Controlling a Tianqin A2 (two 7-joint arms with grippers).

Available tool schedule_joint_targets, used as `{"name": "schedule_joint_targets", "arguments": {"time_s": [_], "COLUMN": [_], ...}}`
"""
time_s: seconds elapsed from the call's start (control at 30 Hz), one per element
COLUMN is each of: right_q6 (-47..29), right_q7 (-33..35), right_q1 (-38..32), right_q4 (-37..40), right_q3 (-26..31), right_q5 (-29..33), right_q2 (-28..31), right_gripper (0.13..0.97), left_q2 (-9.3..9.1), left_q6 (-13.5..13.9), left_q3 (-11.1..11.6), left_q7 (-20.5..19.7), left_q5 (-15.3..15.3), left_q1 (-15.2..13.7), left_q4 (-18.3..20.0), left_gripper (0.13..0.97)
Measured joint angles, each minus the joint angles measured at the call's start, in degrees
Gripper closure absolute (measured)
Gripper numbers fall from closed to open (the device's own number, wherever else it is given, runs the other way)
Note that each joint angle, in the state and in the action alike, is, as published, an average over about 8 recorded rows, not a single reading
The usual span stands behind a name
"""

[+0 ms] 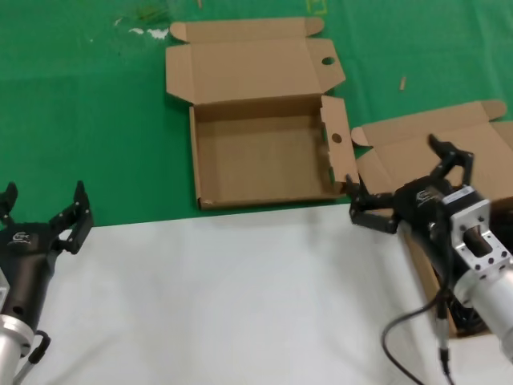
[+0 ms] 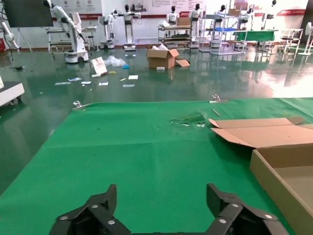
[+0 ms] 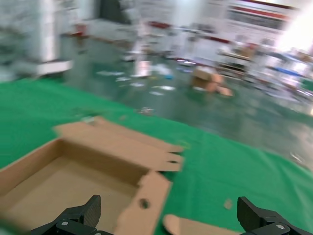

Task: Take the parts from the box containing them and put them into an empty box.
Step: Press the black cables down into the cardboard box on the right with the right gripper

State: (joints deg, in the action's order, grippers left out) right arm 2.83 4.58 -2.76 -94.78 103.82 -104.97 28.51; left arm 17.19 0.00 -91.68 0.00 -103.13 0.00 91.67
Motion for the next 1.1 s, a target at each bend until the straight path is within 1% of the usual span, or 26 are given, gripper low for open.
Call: {"name": "schedule_joint_targets", "arguments": {"time_s": [0.07, 0.13, 0.17, 0.33, 0.43, 0.47, 0.57, 0.63, 0.73, 0.8, 0.87, 0.97, 1.1], "right_q6": [-1.09, -3.58, -5.24, -15.09, -21.07, -23.12, -30.01, -35.14, -43.05, -48.01, -53.19, -60.32, -69.45], "right_q7": [-0.41, -2.54, -4.26, -14.53, -19.94, -21.44, -23.94, -23.72, -21.08, -18.71, -16.07, -12.39, -7.76], "right_q1": [-0.74, -1.60, -2.05, -5.74, -10.12, -11.93, -18.76, -23.82, -31.77, -36.77, -41.85, -48.24, -53.90], "right_q4": [-1.02, -2.12, -2.66, -5.40, -6.88, -7.33, -8.30, -8.46, -7.75, -6.70, -5.15, -2.39, 1.97], "right_q3": [2.70, 4.68, 5.35, 8.34, 11.69, 13.12, 18.18, 21.59, 26.20, 28.88, 31.70, 35.01, 36.86], "right_q5": [0.88, 3.61, 5.58, 16.17, 21.80, 23.55, 27.93, 29.98, 31.69, 32.20, 32.46, 32.83, 34.35], "right_q2": [4.52, 9.31, 11.56, 22.04, 27.55, 29.27, 33.75, 35.80, 37.39, 37.53, 37.15, 35.85, 33.01], "right_gripper": [0.129, 0.129, 0.129, 0.129, 0.129, 0.129, 0.129, 0.129, 0.129, 0.129, 0.129, 0.129, 0.129], "left_q2": [0.00, 0.00, 0.00, 0.00, 0.00, 0.00, 0.00, 0.00, 0.00, 0.00, 0.00, 0.00, 0.00], "left_q6": [0.00, 0.00, 0.00, 0.00, 0.00, 0.00, 0.00, 0.00, 0.00, 0.00, 0.00, 0.00, 0.00], "left_q3": [0.00, 0.00, 0.00, 0.00, 0.00, 0.00, 0.00, 0.00, 0.00, 0.00, 0.00, 0.00, 0.00], "left_q7": [0.00, 0.00, 0.00, 0.00, 0.00, 0.00, 0.00, 0.00, 0.00, 0.00, 0.00, 0.00, -0.01], "left_q5": [0.00, 0.00, 0.00, 0.00, 0.00, 0.00, 0.00, 0.00, 0.01, 0.01, 0.01, 0.01, 0.01], "left_q1": [0.00, 0.00, 0.00, 0.00, 0.00, 0.00, 0.00, 0.00, 0.00, 0.00, 0.00, 0.00, 0.00], "left_q4": [0.00, 0.00, 0.00, 0.00, 0.00, 0.00, 0.00, 0.00, 0.00, 0.00, 0.00, 0.00, 0.00], "left_gripper": [0.419, 0.463, 0.463, 0.598, 0.680, 0.680, 0.739, 0.779, 0.839, 0.839, 0.839, 0.873, 0.920]}}
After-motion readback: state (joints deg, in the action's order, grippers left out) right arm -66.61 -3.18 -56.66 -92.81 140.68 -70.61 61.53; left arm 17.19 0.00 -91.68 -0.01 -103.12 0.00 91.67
